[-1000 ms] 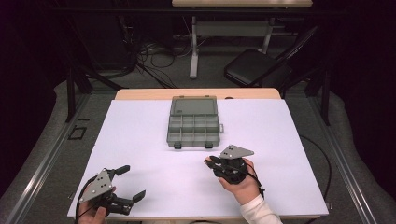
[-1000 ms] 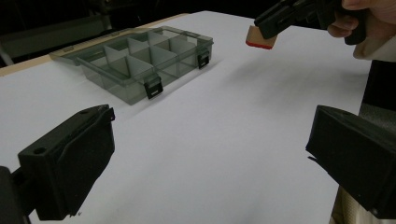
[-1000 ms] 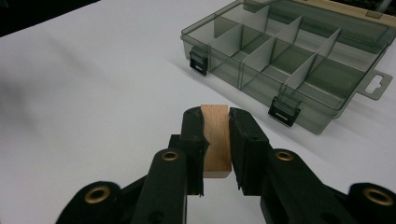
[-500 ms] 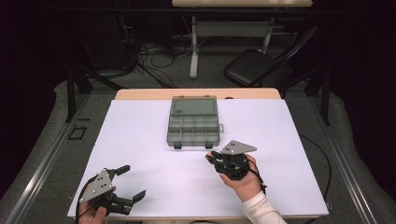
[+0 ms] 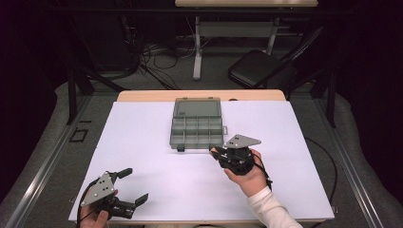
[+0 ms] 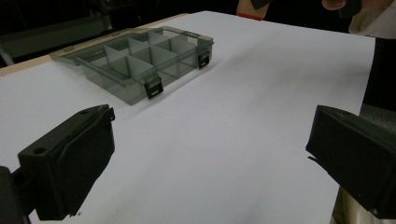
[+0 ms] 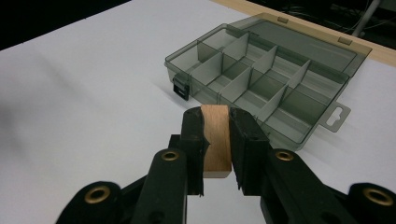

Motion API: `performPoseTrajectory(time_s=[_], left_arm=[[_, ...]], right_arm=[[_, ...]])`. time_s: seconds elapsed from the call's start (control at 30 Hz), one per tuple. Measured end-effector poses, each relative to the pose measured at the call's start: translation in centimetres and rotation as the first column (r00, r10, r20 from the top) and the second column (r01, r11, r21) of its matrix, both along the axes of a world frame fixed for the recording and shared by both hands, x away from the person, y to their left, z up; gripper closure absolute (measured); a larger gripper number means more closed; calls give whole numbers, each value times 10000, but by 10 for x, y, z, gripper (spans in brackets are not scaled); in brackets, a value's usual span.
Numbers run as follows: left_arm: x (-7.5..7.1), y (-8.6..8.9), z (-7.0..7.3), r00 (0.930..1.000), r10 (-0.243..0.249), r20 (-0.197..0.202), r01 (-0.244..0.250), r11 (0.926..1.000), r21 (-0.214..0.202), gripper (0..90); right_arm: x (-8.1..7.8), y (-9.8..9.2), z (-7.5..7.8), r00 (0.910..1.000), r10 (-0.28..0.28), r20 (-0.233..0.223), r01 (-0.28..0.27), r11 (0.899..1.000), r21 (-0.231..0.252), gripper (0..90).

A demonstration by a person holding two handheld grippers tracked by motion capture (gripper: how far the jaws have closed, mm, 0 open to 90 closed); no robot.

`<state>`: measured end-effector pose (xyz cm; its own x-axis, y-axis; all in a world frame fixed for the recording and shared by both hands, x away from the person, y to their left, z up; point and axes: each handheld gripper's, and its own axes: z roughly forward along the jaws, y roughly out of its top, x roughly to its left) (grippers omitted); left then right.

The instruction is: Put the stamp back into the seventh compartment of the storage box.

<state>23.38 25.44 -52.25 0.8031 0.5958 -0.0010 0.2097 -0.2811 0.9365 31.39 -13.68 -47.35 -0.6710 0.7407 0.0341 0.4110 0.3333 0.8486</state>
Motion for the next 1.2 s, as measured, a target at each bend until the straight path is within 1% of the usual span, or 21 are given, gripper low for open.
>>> performPoseTrajectory(time_s=[0.23, 0.43, 0.5, 0.63, 0.67, 0.7, 0.93, 1.0, 1.07, 1.1, 1.2], left_arm=[[0, 0, 0, 10000, 8, 14, -8, 10000, -40, 8], [0, 0, 0, 10000, -6, 14, 6, 10000, -36, 8], [0, 0, 0, 10000, 2, 3, -2, 10000, -47, 8], [0, 0, 0, 10000, -10, 11, 10, 10000, -42, 8], [0, 0, 0, 10000, 0, 9, 0, 10000, -41, 8], [0, 0, 0, 10000, -20, 16, 20, 10000, -23, 9], [0, 0, 0, 10000, -1, 6, 1, 10000, -50, 8], [0, 0, 0, 10000, -7, 9, 7, 10000, -45, 8], [0, 0, 0, 10000, -21, 25, 21, 10000, -34, 8], [0, 0, 0, 10000, -11, 15, 11, 10000, -44, 8], [0, 0, 0, 10000, -22, 10, 22, 10000, -42, 9]], right_arm=[[8, 2, 9, 10000, 1, -89, -1, 10000, -23, 764], [18, 5, 17, 9998, -7, -173, 6, 10000, -25, 763], [19, 5, 17, 9998, -23, -194, 22, 10000, -31, 763], [26, 7, 18, 9995, -94, -312, 91, 9999, -98, 763], [27, 8, 18, 9995, -105, -282, 103, 9999, -93, 763], [30, 9, 18, 9993, -123, -357, 119, 9999, -123, 763], [38, 14, 18, 9989, -221, -405, 211, 9994, -259, 763], [44, 16, 17, 9989, -279, -388, 266, 9991, -329, 763], [45, 17, 17, 9985, -330, -427, 317, 9990, -321, 763], [49, 18, 17, 9983, -361, -458, 342, 9986, -401, 763], [51, 20, 17, 9980, -407, -475, 386, 9983, -440, 763]])
